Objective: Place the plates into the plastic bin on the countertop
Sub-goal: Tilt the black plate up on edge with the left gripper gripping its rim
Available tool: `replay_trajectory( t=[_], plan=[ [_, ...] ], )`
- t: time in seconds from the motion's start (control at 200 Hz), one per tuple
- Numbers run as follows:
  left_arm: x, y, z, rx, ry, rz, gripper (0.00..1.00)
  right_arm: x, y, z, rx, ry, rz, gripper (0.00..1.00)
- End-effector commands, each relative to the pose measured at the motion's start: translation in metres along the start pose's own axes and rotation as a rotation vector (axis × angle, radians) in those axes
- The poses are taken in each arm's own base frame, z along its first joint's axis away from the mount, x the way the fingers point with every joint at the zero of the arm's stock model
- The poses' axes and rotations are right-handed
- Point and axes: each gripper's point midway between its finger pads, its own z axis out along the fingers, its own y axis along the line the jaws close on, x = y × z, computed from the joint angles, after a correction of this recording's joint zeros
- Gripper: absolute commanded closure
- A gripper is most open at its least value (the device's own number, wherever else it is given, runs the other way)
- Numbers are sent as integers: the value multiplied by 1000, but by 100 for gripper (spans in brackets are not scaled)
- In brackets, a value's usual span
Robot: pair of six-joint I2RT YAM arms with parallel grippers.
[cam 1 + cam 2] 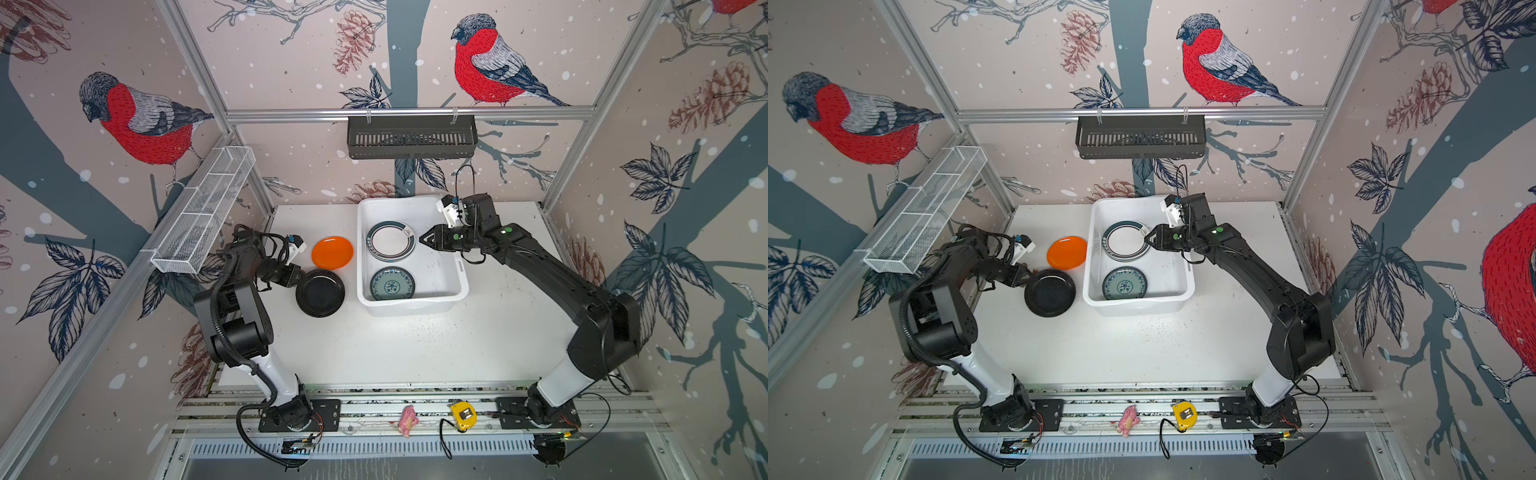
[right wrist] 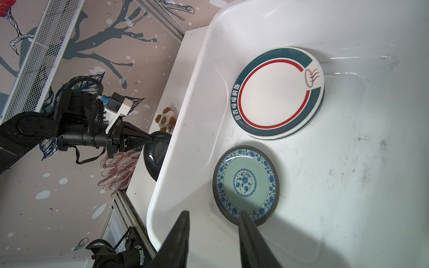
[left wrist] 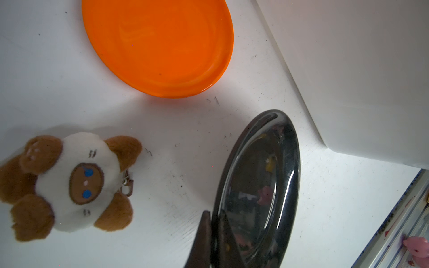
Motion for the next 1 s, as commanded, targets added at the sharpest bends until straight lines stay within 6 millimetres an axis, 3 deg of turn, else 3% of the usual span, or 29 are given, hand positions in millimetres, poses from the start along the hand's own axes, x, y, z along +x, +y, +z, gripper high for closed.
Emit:
replay_trajectory(
  t=[0.0, 0.29, 0.995],
  plan=[
    [2, -12, -6, 40, 1, 4, 100, -6, 5, 1, -22, -16, -6, 63],
    [-3, -20, -12, 52, -7, 20, 100, -10, 10, 3, -31, -13, -15, 63],
    [-39, -47, -35, 56, -24, 116, 100, -7, 11, 7, -35, -4, -17, 62]
  ],
)
